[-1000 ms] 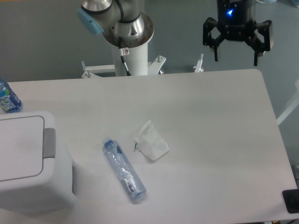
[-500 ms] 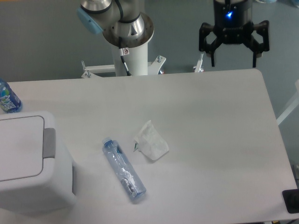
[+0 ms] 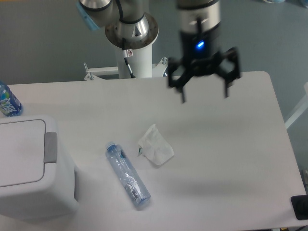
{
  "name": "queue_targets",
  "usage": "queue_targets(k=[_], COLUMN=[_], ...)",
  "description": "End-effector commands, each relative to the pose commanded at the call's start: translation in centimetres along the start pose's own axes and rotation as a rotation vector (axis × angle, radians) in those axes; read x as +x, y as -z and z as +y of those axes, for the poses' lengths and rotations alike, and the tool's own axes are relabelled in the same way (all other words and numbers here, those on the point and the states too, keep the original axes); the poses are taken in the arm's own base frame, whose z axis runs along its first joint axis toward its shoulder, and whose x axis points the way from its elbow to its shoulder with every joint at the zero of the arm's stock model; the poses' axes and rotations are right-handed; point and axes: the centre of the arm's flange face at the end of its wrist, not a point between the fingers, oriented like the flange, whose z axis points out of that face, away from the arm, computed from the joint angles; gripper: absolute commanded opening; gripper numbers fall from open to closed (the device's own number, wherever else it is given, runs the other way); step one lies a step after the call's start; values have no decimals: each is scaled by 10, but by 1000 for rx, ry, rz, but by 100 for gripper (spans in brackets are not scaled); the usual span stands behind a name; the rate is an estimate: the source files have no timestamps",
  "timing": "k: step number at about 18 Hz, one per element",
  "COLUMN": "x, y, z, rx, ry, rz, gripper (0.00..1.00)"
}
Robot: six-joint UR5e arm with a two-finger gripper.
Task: Open the trash can
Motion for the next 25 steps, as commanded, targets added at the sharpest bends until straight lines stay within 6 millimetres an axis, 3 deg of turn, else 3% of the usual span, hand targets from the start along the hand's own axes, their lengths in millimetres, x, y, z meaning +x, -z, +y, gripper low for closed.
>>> queue_targets(k=[2, 5, 6, 12, 15, 18, 25], x=[36, 83, 90, 111, 115, 135, 137], y=[-14, -17, -18, -18, -22, -32, -38], z=[-6, -13, -13, -13, -11, -3, -3], rx=[-5, 40, 43, 32, 24, -2, -12], ry=[38, 120, 140, 227, 234, 206, 208], rz=[28, 96, 129, 321, 345, 356, 356], gripper=[100, 100, 100, 100, 100, 100, 100])
